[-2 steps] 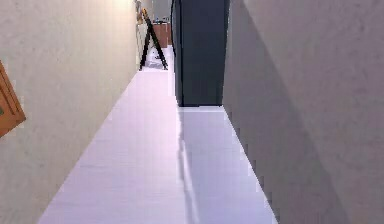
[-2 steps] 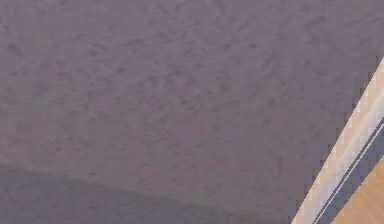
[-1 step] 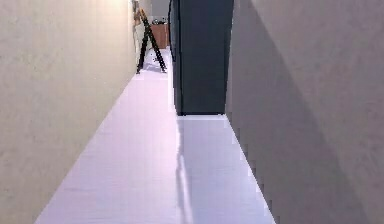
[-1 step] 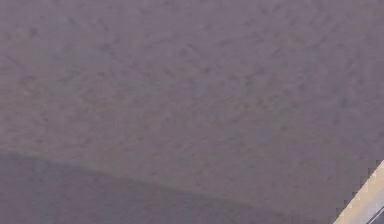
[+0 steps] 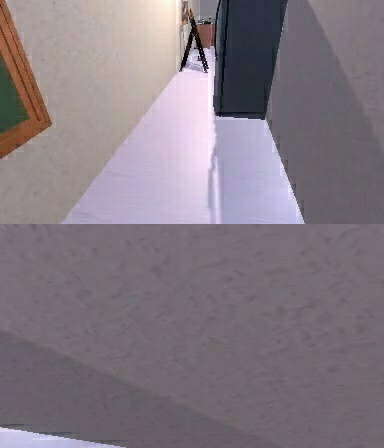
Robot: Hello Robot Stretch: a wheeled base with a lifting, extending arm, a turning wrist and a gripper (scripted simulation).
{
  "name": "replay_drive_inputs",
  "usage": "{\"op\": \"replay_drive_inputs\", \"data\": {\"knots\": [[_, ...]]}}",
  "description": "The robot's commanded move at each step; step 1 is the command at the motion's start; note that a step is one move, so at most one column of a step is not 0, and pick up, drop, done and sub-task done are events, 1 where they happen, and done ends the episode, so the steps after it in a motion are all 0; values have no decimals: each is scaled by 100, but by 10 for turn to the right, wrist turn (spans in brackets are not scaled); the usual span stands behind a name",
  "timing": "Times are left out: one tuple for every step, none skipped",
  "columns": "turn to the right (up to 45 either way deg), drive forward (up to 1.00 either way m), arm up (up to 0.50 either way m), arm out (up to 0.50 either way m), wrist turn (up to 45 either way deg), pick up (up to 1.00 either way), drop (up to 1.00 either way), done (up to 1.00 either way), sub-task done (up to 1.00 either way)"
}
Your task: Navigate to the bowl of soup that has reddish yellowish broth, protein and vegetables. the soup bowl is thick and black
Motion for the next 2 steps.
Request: {"op": "replay_drive_inputs", "data": {"knots": [[0,100,0,0,0,0,0,0,0],[0,100,0,0,0,0,0,0,0]]}}
